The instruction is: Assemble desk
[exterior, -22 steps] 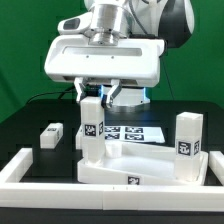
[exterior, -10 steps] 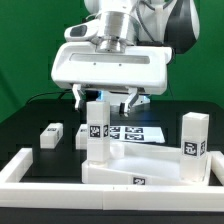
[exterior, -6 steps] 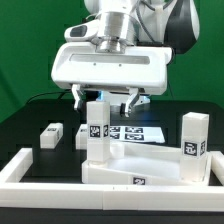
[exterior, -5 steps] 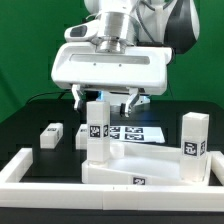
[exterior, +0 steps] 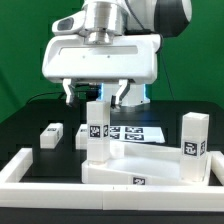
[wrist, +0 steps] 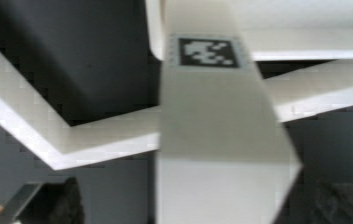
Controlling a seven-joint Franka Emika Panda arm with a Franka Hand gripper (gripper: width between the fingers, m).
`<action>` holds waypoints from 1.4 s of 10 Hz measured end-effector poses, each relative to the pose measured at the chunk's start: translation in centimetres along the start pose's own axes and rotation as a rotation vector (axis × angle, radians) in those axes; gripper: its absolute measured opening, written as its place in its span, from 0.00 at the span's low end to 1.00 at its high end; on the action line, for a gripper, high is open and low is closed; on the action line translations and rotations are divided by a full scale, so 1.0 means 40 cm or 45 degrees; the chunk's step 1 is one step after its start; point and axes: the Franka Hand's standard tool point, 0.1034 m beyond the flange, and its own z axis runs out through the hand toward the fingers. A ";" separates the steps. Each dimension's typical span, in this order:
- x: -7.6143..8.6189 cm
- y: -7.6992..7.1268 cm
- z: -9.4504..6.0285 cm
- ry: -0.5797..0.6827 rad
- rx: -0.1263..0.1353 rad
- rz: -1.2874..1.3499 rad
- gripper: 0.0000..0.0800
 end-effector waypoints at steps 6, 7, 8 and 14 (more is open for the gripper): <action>0.029 -0.047 0.010 -0.456 0.127 0.057 0.81; 0.026 -0.047 0.010 -0.458 0.127 0.057 0.81; 0.026 -0.047 0.010 -0.459 0.125 0.071 0.66; 0.027 -0.046 0.010 -0.470 0.069 0.385 0.38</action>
Offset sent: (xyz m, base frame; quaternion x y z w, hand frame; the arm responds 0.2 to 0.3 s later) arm 0.0141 0.0103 0.0044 0.0251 -0.2128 0.0298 0.9763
